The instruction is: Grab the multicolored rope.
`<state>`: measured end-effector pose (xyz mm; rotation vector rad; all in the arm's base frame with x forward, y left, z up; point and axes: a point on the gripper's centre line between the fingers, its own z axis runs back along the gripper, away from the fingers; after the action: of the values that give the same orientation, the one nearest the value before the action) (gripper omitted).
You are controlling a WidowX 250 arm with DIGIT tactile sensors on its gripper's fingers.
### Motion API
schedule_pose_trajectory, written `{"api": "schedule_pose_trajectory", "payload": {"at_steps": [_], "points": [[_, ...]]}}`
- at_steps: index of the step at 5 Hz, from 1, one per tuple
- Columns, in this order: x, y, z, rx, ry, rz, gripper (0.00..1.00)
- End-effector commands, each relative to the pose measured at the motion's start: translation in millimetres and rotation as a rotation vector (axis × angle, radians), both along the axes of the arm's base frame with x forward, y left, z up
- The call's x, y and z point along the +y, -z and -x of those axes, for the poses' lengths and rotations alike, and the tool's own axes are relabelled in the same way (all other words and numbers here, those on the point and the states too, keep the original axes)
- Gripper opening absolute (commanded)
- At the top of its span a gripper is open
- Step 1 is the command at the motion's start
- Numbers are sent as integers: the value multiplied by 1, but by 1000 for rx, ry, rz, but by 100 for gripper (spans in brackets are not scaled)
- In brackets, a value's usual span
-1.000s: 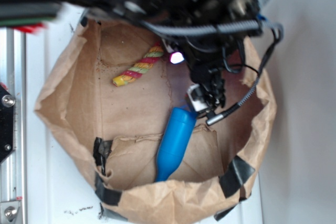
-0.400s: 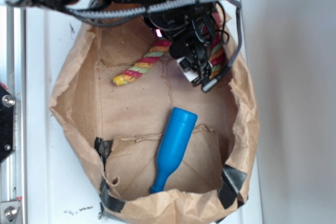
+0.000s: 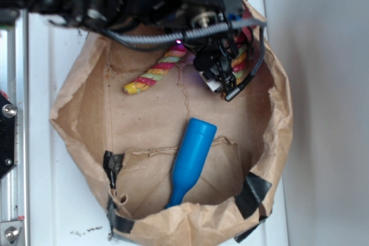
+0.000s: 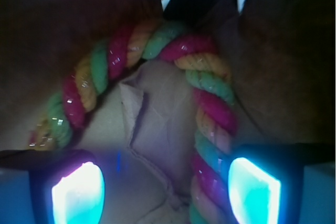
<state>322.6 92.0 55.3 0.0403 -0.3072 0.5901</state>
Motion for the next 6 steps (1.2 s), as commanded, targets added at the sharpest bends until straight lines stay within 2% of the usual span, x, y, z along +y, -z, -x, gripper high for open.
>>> {"api": "schedule_pose_trajectory", "payload": {"at_steps": [1, 2, 3, 5, 6], "points": [[-16, 9, -1, 12, 86, -72, 100], [-23, 12, 5, 15, 122, -89, 100], [-25, 10, 9, 6, 134, -85, 0], [-27, -4, 11, -16, 160, -76, 0], [-27, -13, 12, -29, 169, -55, 0]]}}
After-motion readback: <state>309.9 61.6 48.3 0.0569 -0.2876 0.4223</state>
